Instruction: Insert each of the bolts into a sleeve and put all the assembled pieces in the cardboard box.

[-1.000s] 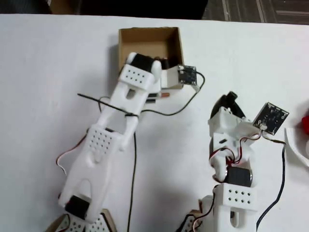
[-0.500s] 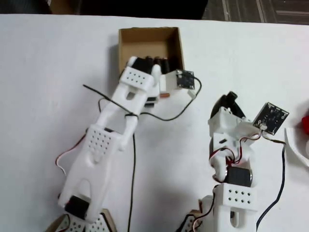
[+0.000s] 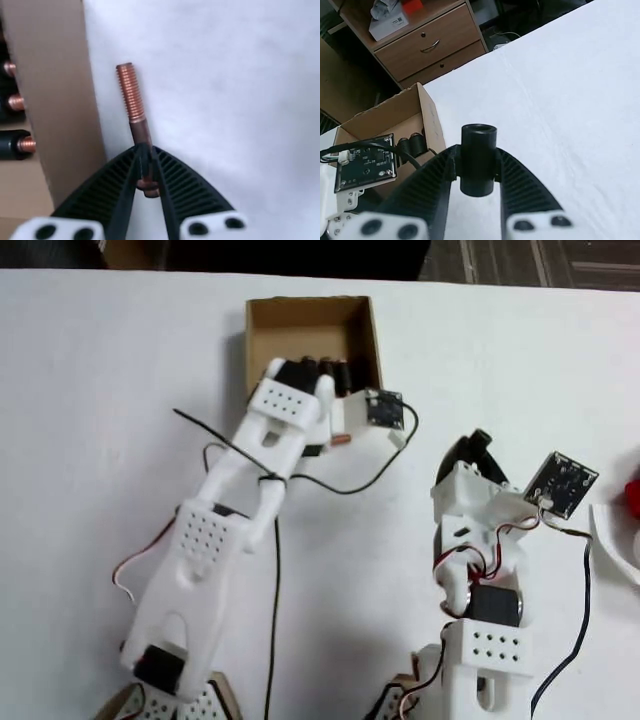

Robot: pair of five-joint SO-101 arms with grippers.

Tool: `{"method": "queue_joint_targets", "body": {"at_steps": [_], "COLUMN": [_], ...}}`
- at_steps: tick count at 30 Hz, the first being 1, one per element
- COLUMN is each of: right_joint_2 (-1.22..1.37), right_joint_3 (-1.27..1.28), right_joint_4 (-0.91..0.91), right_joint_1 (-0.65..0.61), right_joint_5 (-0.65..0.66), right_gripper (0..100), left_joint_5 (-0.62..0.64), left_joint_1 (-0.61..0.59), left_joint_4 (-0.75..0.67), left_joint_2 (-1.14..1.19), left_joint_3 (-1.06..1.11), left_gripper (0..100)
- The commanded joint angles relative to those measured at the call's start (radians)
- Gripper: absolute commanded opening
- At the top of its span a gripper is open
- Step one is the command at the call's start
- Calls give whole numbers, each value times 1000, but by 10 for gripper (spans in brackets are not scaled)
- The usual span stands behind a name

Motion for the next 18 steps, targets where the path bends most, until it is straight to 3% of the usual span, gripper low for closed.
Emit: {"method": "queue_joint_targets", "body": {"at_steps": [1,5,11,18], "right_joint_2": [-31,-31,-31,-31], "right_joint_3": [-11,-11,-11,-11], "right_joint_4": [-22,-22,-22,-22], "right_joint_1": [5,5,5,5], "right_joint_5": [5,5,5,5], "right_gripper": [20,20,20,20], "left_joint_5": [-9,-8,-5,-8], "left_joint_1": [-17,-17,-41,-44], "left_joint_4": [51,80,34,89], "left_joint_2": [-9,-9,-23,-38], "left_joint_3": [24,24,15,-122], "left_gripper": [88,177,165,159]}}
